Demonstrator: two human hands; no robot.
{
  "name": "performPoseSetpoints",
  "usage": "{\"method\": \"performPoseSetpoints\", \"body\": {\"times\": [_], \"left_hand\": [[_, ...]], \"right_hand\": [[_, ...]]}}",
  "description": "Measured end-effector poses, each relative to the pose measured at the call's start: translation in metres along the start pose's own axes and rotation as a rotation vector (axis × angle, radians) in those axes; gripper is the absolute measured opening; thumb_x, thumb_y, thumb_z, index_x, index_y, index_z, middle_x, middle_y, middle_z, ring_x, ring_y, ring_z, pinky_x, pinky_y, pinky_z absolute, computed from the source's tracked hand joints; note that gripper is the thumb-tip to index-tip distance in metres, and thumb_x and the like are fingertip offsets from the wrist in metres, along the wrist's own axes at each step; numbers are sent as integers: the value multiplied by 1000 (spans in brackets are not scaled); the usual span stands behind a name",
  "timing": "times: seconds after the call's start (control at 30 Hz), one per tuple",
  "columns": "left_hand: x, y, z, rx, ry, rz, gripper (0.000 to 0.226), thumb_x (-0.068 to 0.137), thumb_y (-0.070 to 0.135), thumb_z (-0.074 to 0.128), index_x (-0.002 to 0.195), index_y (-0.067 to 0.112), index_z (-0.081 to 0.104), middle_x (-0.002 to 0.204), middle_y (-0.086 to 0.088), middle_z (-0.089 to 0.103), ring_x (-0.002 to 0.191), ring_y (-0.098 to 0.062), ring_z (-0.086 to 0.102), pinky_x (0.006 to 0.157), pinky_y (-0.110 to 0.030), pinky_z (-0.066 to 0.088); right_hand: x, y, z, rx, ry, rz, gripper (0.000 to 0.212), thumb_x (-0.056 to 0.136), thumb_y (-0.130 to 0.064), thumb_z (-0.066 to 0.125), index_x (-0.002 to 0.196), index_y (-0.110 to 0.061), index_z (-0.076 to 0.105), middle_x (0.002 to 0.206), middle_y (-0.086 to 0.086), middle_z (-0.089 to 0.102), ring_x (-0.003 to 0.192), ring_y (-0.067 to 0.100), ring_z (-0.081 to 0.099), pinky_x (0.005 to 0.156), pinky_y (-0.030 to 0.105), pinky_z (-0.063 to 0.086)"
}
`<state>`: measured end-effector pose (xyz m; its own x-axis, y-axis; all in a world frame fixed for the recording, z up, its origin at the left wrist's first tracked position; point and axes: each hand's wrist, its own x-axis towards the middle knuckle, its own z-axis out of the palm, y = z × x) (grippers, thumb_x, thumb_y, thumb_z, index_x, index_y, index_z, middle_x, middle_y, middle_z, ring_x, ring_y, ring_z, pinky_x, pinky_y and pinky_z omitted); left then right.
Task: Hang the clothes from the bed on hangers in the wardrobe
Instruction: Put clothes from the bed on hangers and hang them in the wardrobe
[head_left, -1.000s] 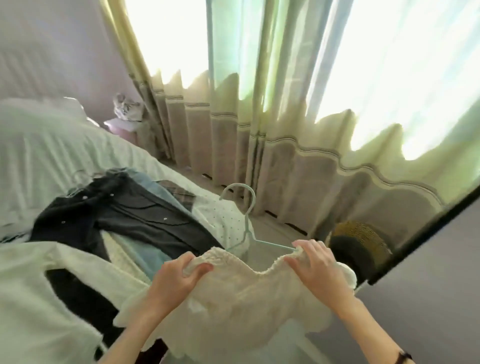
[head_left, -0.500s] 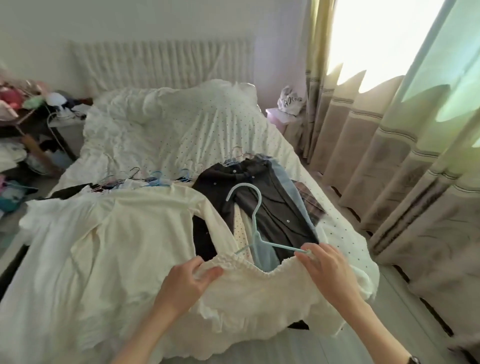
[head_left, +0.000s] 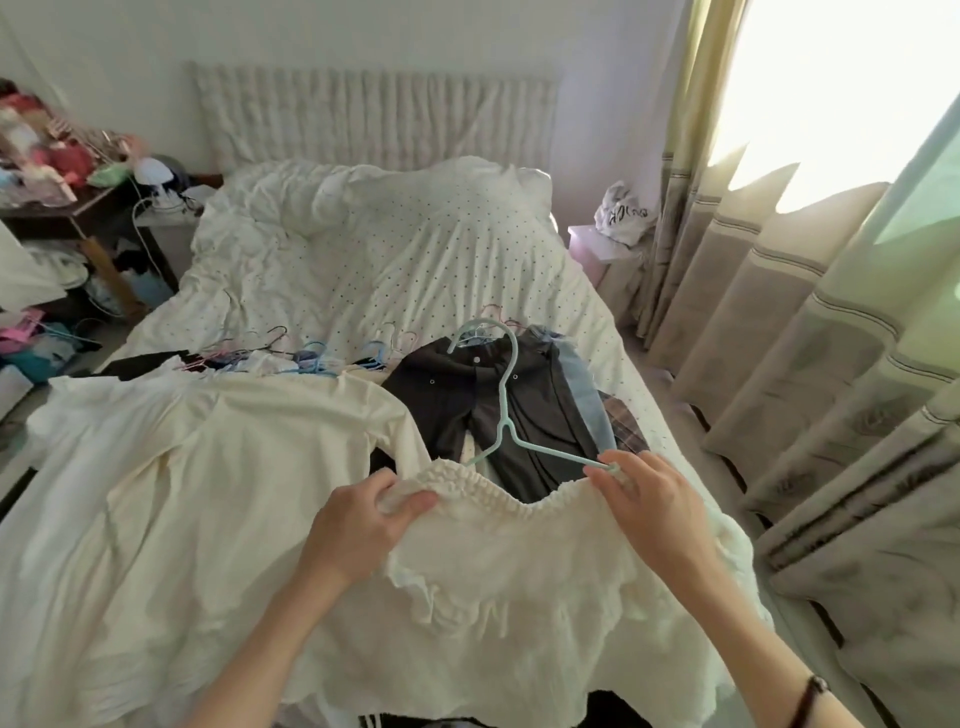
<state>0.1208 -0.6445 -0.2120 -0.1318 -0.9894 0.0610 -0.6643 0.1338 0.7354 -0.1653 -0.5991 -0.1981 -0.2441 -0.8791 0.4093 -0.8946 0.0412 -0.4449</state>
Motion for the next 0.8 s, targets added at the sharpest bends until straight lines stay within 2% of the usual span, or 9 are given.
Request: {"method": "performPoseSetpoints", "body": {"times": [0.13, 0.2, 0.3, 0.4, 0.5, 0.67, 0.8], "left_hand": [[48, -11, 26, -17, -47, -26, 68, 58, 81, 46, 63, 14, 46, 51, -3, 46, 52, -17, 45, 55, -34, 40], [84, -15, 37, -14, -56, -28, 65, 57, 82, 45, 60, 17, 43, 48, 2, 45, 51, -14, 44, 55, -31, 38], [152, -17, 48, 39, -66, -45, 59, 64, 83, 50, 62, 24, 41, 52, 5, 46, 60, -13, 49, 59, -32, 37], [220, -22, 59, 98, -137, -80, 53, 65, 75, 44, 69, 23, 44, 61, 5, 52, 68, -15, 52, 64, -34, 40], [283, -33, 74, 119, -166, -90, 59, 66, 75, 41, 76, 17, 49, 68, 2, 56, 71, -16, 54, 67, -34, 42], [381, -56, 101, 170, -89, -87, 53, 76, 64, 50, 83, 11, 53, 76, 0, 56, 75, -19, 50, 66, -36, 38], [446, -90, 139, 266, -136, -121, 43, 84, 55, 54, 88, 12, 51, 86, -2, 54, 85, -23, 52, 67, -33, 34]], "right_hand": [[42, 22, 25, -4, -47, 18, 16, 75, -28, 76, 85, -16, 73, 71, -1, 65, 71, 23, 62, 56, 30, 45], [71, 32, 43, -5, -84, 45, 16, 77, -30, 73, 87, -17, 74, 75, -1, 66, 75, 22, 62, 58, 29, 44], [127, 42, 75, -2, -148, 109, 22, 82, -35, 67, 93, -18, 73, 84, 0, 67, 83, 20, 60, 65, 30, 43], [183, 52, 111, -9, -242, 163, 26, 85, -37, 63, 98, -16, 72, 91, 2, 68, 88, 20, 60, 68, 27, 40], [238, 68, 148, 36, -309, 197, 25, 85, -33, 65, 99, -14, 72, 90, 5, 68, 86, 23, 61, 68, 24, 37], [325, 93, 216, 101, -365, 234, 28, 85, -33, 64, 106, -14, 68, 98, 5, 66, 93, 21, 59, 74, 22, 36], [364, 120, 276, 82, -442, 267, 29, 88, -26, 61, 112, -11, 65, 111, 10, 65, 105, 26, 57, 81, 26, 36]]}}
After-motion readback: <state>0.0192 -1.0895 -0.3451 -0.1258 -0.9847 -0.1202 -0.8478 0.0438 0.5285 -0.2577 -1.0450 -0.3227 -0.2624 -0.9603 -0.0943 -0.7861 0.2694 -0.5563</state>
